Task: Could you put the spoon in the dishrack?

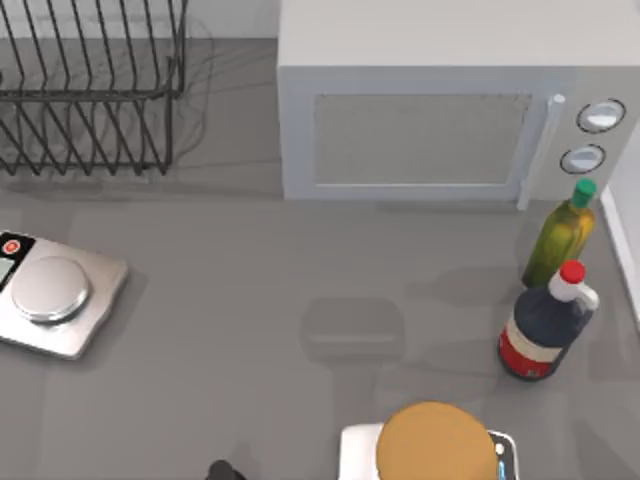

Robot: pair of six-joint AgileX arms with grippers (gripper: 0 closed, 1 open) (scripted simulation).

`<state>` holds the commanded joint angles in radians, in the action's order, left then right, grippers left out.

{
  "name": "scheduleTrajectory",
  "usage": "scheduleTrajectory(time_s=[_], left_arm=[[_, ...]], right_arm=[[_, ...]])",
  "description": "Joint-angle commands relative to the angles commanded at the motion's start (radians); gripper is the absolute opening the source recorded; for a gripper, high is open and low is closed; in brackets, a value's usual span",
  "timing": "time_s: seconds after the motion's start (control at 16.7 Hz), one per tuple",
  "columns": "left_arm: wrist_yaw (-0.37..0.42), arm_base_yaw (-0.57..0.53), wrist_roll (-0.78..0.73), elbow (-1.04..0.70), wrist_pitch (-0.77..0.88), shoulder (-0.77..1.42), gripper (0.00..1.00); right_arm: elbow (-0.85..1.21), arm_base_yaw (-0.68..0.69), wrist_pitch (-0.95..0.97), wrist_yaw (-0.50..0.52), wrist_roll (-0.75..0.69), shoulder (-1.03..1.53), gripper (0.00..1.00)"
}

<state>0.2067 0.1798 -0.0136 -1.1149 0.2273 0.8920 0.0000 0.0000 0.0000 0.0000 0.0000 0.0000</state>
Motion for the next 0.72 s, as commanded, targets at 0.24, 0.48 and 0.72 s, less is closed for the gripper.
scheduleTrajectory(time_s=[0.24,0.48,0.72], left_arm=[[-0.001,-0.002,-0.002,-0.002,0.000,0.001,0.00],[0.000,-0.016,-0.002,0.001,-0.067,0.069,0.00],[-0.016,-0.041,-0.002,0.026,-0.296,0.278,0.00]], right_arm=[[0.000,0.000,0.000,0.000,0.000,0.000,1.00],[0.000,0.000,0.000,0.000,0.000,0.000,1.00],[0.000,0.000,0.000,0.000,0.000,0.000,1.00]])
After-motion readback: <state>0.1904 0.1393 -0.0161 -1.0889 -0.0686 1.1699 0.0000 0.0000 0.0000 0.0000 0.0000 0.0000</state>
